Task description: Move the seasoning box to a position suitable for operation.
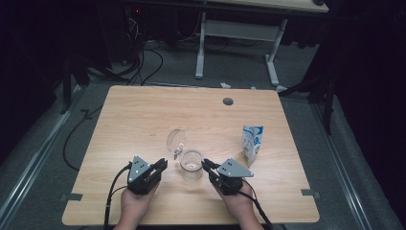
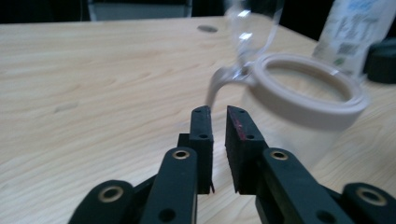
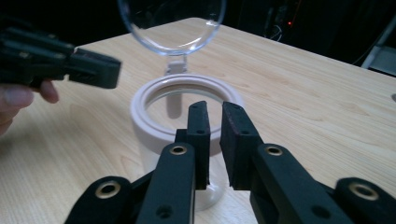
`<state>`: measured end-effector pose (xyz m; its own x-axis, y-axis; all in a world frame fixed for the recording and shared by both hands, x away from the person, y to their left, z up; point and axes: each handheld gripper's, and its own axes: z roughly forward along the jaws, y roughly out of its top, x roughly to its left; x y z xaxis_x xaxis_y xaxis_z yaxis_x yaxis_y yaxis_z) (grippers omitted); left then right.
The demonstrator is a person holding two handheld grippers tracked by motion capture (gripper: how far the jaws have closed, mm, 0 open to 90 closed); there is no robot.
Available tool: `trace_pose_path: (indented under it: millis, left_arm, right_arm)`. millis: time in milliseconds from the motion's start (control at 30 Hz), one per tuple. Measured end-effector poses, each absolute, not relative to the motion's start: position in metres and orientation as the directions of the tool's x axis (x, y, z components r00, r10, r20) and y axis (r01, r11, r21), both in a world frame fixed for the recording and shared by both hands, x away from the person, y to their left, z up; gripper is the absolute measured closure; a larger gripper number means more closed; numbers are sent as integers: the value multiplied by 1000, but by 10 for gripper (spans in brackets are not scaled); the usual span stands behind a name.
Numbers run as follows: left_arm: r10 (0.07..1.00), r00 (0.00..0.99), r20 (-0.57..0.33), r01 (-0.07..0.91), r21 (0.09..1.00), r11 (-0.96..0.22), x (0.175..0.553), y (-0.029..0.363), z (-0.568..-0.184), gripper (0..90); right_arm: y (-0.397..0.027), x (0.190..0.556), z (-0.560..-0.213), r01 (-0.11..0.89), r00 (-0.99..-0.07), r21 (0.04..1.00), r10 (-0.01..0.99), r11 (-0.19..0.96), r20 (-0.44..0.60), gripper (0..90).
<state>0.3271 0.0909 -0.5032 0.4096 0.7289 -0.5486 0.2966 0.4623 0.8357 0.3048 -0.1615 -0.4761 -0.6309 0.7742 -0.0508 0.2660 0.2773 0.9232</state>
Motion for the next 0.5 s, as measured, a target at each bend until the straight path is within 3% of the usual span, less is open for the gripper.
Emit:
trace_pose_path:
  millis: [300,500]
  left_arm:
    - [808,374,-455,314,882,351,333,125,-518,622]
    - [801,372,-470,329,873,359,333,140,-522,579]
  right_arm:
    - [-180,312,-488,310,-574,907,817,285,-60,728]
    - [-189,317,-496,337,-534,900,843,275,-58,706]
